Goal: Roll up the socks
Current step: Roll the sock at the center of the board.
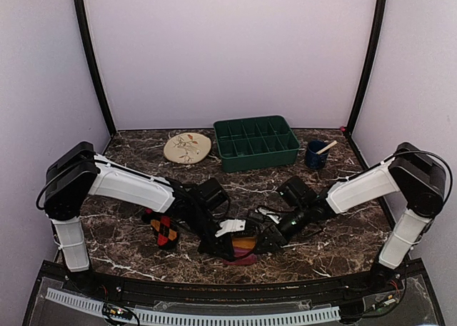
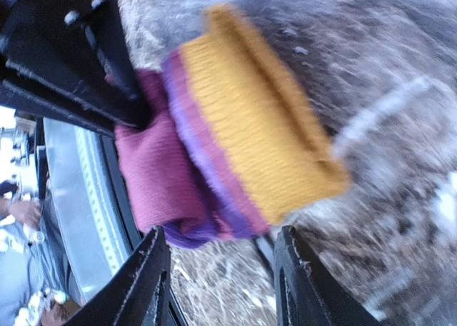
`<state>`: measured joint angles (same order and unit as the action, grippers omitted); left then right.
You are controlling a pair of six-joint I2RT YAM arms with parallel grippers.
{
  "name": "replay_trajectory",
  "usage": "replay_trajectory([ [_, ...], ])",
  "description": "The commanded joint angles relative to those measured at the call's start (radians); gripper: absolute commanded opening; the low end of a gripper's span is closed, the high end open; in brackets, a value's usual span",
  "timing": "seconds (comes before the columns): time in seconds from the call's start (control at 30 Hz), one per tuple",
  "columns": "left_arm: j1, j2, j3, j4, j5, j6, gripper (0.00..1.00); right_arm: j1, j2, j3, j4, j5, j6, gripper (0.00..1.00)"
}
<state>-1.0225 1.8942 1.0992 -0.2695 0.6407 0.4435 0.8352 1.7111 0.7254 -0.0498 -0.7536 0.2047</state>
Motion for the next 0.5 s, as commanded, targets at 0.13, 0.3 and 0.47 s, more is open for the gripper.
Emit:
replay_trajectory([
  [0.13,0.027,0.104,0.127,-0.239,0.137,0.035,0.0,-0.022,-0.125,-0.087,0.07,0.205,0.117,0.46],
  [0.3,0.041,0.178,0.207,-0.316,0.181,0.043,0.0,-0.01,-0.25,-0.153,0.101,0.35,0.14,0.46],
  [0.47,0.047,0.234,0.265,-0.373,0.207,0.047,0.0,0.091,-0.34,-0.16,0.064,0.542,0.113,0.46],
])
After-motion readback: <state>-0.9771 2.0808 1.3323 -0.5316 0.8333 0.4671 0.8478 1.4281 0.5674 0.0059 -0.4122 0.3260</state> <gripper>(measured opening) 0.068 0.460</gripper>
